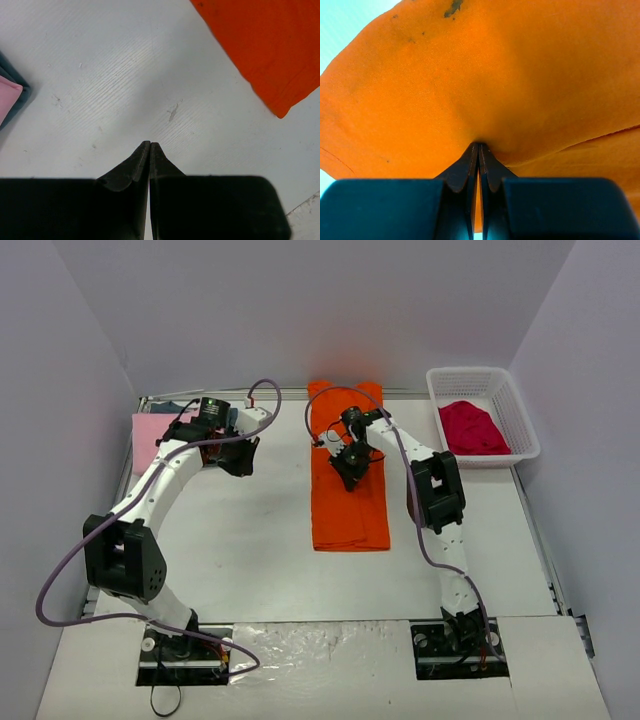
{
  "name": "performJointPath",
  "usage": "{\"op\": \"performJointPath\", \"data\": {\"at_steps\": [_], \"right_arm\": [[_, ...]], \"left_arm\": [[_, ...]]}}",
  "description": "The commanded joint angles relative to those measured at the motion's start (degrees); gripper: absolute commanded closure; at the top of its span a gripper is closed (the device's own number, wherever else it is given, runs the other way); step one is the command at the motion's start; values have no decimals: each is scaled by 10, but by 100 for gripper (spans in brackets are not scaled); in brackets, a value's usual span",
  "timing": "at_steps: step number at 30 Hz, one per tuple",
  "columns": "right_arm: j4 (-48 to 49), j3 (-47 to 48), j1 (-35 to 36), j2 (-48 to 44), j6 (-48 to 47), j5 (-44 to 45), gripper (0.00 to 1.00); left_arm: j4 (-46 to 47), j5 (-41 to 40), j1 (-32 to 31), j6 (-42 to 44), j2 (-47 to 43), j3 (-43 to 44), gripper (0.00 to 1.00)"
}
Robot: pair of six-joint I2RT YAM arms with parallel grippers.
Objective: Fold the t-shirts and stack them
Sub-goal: Grab the bottom of the folded rectangular tshirt with both arms
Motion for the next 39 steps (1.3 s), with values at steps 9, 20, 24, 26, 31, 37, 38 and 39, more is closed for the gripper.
{"op": "performJointPath", "data": {"at_steps": [9, 20, 24, 26, 31, 37, 38, 39], "right_arm": [[17, -31, -18, -38, -32, 51, 100], [-113, -140, -45, -245, -71, -64, 76], [-67, -255, -113, -361, -63, -73, 76], [-21, -320, -152, -404, -46, -61, 75], [58, -427, -172, -469, 1, -65, 76], [121, -489, -178, -461, 42, -60, 75], [121, -490, -179, -454, 45, -62, 76], [120, -490, -179, -446, 47, -61, 76]], "left_arm": [[-50, -10, -37, 55, -21, 36, 95], [-104, -15, -153, 104, -85, 44, 76], [-69, 53, -148, 9, -59, -2, 76], [-41, 98, -137, -41, -32, -29, 78], [28, 129, -136, -114, 13, -78, 74], [118, 197, -136, -199, 58, -134, 66], [131, 210, -136, -224, 65, -148, 66], [155, 221, -136, -237, 71, -156, 65]]}}
